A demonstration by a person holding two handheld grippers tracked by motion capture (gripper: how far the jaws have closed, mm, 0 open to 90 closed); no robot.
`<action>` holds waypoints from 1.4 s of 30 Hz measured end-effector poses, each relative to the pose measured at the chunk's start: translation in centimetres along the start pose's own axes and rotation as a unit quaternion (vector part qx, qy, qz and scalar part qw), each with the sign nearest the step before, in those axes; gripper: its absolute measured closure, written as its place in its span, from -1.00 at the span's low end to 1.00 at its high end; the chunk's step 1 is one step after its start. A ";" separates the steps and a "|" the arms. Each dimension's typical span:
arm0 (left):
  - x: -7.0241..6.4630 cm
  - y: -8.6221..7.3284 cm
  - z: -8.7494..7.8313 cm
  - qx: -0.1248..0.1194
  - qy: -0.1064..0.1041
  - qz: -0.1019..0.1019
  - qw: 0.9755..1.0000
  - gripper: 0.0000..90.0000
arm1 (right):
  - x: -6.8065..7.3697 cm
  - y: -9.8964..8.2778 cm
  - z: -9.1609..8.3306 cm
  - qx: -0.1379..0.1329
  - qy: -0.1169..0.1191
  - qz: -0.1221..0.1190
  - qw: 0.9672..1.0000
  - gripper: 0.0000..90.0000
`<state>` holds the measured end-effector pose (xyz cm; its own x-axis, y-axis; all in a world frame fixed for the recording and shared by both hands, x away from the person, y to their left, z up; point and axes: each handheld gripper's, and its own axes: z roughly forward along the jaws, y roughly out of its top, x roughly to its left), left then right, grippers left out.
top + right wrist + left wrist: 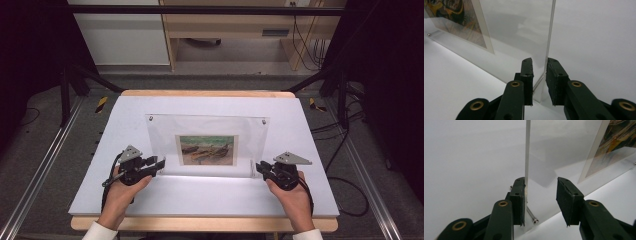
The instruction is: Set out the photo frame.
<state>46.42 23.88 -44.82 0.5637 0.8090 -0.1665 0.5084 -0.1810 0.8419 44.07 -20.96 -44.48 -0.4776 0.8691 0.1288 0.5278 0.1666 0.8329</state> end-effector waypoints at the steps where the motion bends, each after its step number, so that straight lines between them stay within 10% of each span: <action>1: 0.0 0.0 0.0 -0.001 0.001 0.000 1.000 0.31 | 0.0 -0.1 0.0 0.001 -0.002 -0.004 1.000 0.69; 28: 0.1 -0.1 0.1 -0.010 0.004 -0.007 1.000 0.29 | -0.1 -0.3 0.2 0.006 -0.004 -0.004 1.000 0.74; 37: -0.3 0.3 -0.3 -0.024 -0.007 -0.004 1.000 -0.21 | -0.2 -0.1 0.2 -0.016 -0.039 -0.007 0.999 -0.30; 42: -0.7 -0.2 -0.9 -0.018 -0.005 0.006 1.000 -0.41 | -0.3 0.1 -0.2 -0.029 -0.054 -0.021 0.998 -0.53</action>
<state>45.34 23.79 -44.39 0.5752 0.8019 -0.1615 0.4779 -0.1692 0.8620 44.12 -21.34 -44.36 -0.4186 0.9074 0.0365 0.4659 0.1801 0.8663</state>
